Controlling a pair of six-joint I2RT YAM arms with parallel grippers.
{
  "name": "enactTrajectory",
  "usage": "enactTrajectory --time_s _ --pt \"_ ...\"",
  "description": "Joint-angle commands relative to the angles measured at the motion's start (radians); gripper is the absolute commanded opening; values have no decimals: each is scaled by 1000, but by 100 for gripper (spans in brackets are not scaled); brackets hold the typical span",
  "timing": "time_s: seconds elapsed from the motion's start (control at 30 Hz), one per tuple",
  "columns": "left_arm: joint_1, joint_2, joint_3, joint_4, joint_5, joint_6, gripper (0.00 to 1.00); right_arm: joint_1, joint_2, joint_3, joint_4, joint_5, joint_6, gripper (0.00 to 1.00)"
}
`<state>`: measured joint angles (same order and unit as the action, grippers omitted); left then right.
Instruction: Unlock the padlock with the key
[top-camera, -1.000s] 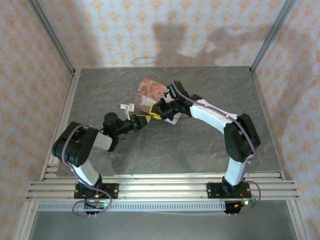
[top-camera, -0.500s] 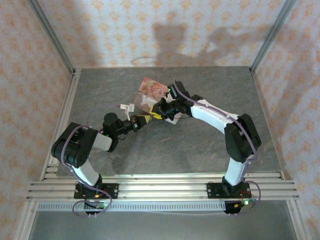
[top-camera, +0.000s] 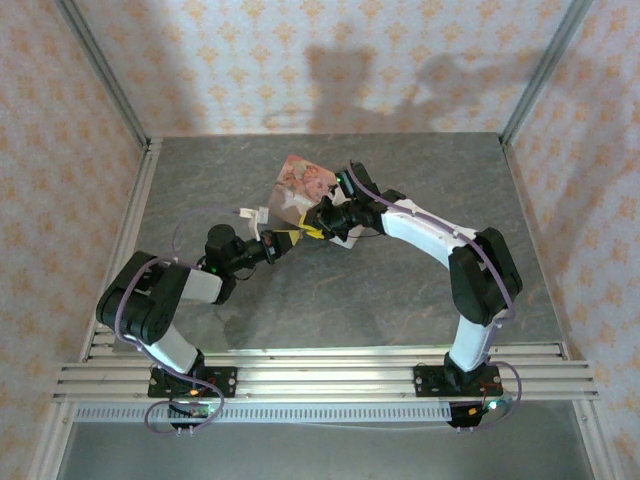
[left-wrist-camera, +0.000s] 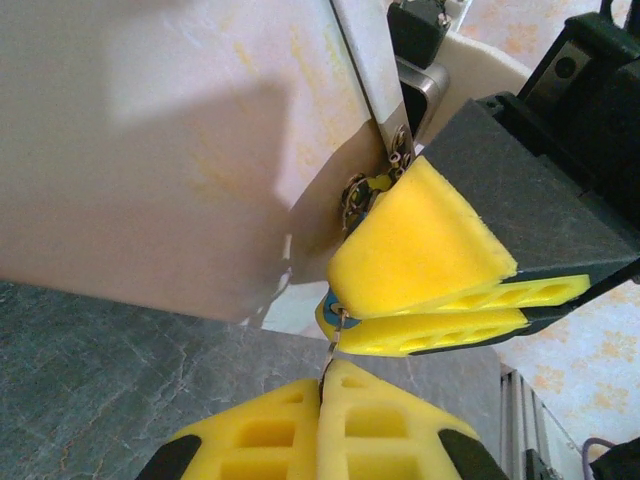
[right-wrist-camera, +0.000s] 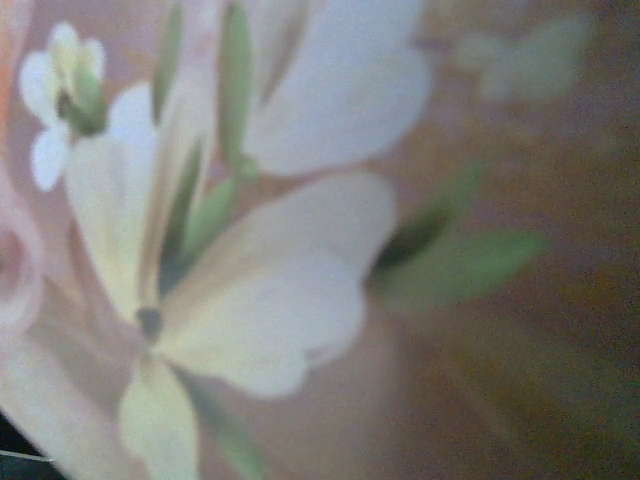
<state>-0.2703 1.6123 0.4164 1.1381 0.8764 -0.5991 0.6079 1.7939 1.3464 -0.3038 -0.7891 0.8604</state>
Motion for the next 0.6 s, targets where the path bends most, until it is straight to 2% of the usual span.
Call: enactTrajectory --time_s 0.0,0.27,0.43,0.57 --pt "-31 -38 35 17 -48 38 0 26 -7 -6 -70 -27 27 0" --pt "-73 72 41 173 -101 -37 0 53 14 -23 10 -49 82 0" --pt "-75 36 35 172 -96 -38 0 42 6 -43 -7 -52 58 0" --pt "-76 16 58 173 -57 -88 0 33 8 -53 -6 -85 19 0"
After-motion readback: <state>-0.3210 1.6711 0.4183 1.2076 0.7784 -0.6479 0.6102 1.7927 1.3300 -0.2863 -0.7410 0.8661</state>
